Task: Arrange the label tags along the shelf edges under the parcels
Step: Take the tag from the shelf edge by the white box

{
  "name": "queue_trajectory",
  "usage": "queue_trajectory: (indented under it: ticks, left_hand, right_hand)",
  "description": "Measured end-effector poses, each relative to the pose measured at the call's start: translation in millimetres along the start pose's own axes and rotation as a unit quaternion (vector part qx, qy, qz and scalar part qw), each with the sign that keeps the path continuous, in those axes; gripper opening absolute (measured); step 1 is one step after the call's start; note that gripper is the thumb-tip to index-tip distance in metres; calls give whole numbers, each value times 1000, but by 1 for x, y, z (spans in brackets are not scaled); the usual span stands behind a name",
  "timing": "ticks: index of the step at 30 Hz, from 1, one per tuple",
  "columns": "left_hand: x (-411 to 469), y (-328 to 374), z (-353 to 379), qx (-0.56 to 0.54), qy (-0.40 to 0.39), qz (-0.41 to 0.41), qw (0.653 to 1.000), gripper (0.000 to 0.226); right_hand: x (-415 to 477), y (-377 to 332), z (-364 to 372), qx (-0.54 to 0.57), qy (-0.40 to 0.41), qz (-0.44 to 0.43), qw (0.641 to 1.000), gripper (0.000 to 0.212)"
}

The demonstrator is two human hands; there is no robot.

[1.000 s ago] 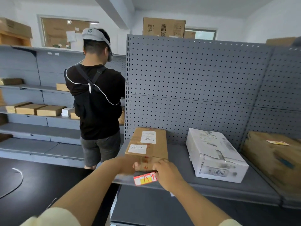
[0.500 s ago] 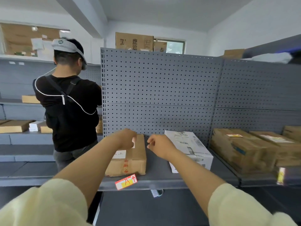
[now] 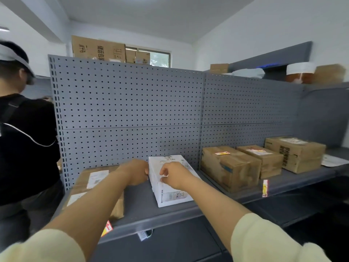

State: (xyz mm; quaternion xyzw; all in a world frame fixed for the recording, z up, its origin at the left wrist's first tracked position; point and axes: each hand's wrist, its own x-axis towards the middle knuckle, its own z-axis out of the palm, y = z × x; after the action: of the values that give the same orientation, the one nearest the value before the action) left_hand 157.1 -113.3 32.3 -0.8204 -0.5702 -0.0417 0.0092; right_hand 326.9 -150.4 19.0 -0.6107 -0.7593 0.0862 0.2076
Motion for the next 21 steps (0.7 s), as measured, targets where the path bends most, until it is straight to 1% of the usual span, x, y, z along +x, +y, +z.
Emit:
queue_trajectory:
  ticks: [5, 7, 12, 14, 17, 18, 21]
  left_hand:
    - [34, 54, 7, 15, -12, 32, 999, 31]
    - [51, 81, 9, 13, -20, 48, 999, 32]
    - [91, 154, 12, 15, -4, 79, 997, 32]
    - [106, 184, 12, 15, -1, 86, 996, 29]
    - [125, 224, 18, 38, -7, 99, 994, 16]
    - [129, 235, 22, 50, -12, 103, 993, 17]
    - [139, 259, 31, 64, -20, 106, 992, 32]
  right_hand:
    - [-11, 56, -21, -22, -1, 25, 999, 27]
    - [-16, 83, -33, -30, 2, 36, 999, 27]
    - [-22, 155, -67, -46, 5, 52, 998, 25]
    - [-24, 182, -80, -40, 4, 57, 998, 25]
    - [-28, 219, -96, -32, 5, 73, 997, 23]
    - [-28, 230, -100, -35, 2, 78, 996, 23]
    - [-28, 257, -108, -38, -7, 81, 996, 24]
